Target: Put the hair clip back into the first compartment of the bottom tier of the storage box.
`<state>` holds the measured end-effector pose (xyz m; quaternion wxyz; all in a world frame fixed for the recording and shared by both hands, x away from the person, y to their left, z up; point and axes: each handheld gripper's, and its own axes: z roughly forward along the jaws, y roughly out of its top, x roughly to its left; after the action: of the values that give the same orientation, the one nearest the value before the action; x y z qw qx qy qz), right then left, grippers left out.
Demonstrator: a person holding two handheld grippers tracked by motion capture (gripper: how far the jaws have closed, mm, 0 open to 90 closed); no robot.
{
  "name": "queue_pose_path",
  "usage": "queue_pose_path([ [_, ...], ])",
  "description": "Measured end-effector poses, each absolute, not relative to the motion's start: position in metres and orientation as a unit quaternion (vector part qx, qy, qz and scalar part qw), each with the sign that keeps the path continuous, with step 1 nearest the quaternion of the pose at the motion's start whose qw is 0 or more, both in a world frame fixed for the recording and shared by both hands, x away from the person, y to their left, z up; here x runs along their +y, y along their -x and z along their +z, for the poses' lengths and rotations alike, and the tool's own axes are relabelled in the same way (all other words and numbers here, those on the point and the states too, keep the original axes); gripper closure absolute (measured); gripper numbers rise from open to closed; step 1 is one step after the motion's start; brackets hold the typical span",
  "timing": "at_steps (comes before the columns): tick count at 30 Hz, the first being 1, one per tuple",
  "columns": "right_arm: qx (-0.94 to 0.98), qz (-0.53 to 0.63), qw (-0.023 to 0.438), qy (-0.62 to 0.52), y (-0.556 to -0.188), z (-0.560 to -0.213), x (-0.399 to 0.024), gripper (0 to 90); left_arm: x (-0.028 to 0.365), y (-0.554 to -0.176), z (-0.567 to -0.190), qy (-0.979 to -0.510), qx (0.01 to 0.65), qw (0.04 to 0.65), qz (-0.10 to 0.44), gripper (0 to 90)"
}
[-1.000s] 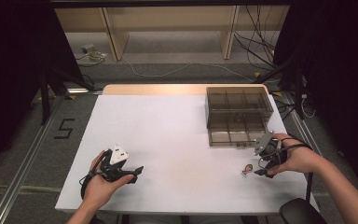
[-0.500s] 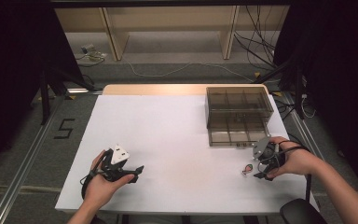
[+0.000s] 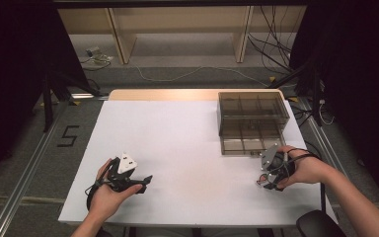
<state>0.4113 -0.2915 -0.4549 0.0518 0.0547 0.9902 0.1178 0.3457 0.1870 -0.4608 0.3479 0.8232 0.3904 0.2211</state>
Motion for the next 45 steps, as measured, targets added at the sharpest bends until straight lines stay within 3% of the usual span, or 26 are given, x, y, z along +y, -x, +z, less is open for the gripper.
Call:
queue_pose_path([
  [14,0.993,0.101,0.01,-0.054,-0.419,-0.455,-0.284,39.3,0.187,-0.346,-0.461,-0.823,0.391,0.349,0.22,20.4],
  [33,0.997,0.064,0.007,-0.03,-0.417,-0.453,-0.274,51.8,0.187,-0.346,-0.461,-0.825,0.388,0.347,0.221,20.5],
  [39,0.997,0.066,0.004,-0.03,-0.418,-0.452,-0.273,50.1,0.187,-0.346,-0.461,-0.824,0.39,0.349,0.219,20.5],
  [41,0.997,0.069,0.009,-0.028,-0.418,-0.452,-0.274,44.6,0.187,-0.346,-0.461,-0.824,0.389,0.348,0.219,20.5],
  [45,0.996,0.085,0.007,-0.028,-0.419,-0.453,-0.276,45.3,0.187,-0.346,-0.461,-0.824,0.39,0.349,0.219,20.5],
])
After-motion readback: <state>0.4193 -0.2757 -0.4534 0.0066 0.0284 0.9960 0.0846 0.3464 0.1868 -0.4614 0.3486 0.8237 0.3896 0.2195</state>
